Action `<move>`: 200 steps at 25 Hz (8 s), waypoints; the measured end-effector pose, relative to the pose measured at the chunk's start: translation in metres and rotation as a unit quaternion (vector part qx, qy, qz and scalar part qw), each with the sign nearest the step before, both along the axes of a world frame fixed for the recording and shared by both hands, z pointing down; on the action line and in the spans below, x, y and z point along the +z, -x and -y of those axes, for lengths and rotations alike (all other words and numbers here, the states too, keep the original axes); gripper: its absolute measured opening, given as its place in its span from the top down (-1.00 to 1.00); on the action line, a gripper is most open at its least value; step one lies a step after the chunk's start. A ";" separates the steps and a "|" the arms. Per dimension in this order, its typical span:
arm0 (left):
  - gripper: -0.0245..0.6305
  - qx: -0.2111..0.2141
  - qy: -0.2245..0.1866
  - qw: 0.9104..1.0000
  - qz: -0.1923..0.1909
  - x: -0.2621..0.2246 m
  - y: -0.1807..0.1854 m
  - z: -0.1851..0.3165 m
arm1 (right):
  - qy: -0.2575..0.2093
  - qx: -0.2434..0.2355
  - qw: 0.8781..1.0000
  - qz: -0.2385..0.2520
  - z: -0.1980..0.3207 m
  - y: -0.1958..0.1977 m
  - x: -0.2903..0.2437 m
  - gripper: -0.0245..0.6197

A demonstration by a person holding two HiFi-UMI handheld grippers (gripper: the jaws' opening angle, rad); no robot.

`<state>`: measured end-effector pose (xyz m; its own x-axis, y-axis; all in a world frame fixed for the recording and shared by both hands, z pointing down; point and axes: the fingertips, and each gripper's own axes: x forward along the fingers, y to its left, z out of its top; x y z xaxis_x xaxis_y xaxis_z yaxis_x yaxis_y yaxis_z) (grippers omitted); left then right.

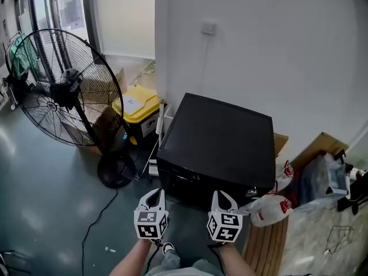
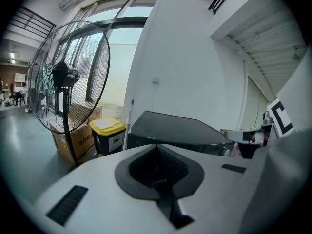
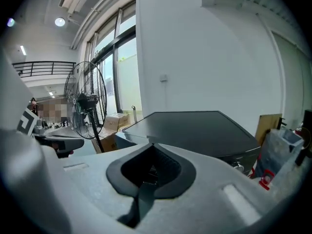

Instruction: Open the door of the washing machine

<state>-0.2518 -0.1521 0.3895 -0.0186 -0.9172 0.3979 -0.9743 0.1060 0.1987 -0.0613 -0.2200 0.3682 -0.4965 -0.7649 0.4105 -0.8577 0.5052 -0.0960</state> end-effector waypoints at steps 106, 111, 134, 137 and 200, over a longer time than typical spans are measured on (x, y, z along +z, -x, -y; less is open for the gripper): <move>0.45 0.447 0.211 0.867 0.064 0.359 -0.014 0.094 | 0.203 0.123 0.971 -0.039 -0.029 -0.059 0.285 0.91; 0.49 0.462 0.207 0.861 0.049 0.363 -0.024 0.055 | 0.199 0.123 0.971 -0.042 -0.031 -0.064 0.279 0.91; 0.52 0.404 0.233 0.884 0.034 0.365 -0.058 -0.031 | 0.173 0.091 0.980 -0.039 -0.041 -0.078 0.240 0.91; 0.52 0.387 0.236 0.891 0.031 0.365 -0.064 -0.042 | 0.174 0.088 0.980 -0.039 -0.045 -0.088 0.240 0.91; 0.58 0.397 0.300 0.867 0.006 0.358 -0.278 -0.240 | 0.197 0.282 0.939 -0.013 -0.256 -0.254 0.234 0.91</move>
<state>0.0267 0.0883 0.7472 0.5169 -0.2700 0.8123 -0.7889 -0.5185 0.3297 0.1925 0.0362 0.6026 -0.0432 -0.6886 0.7238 -0.9827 -0.1013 -0.1550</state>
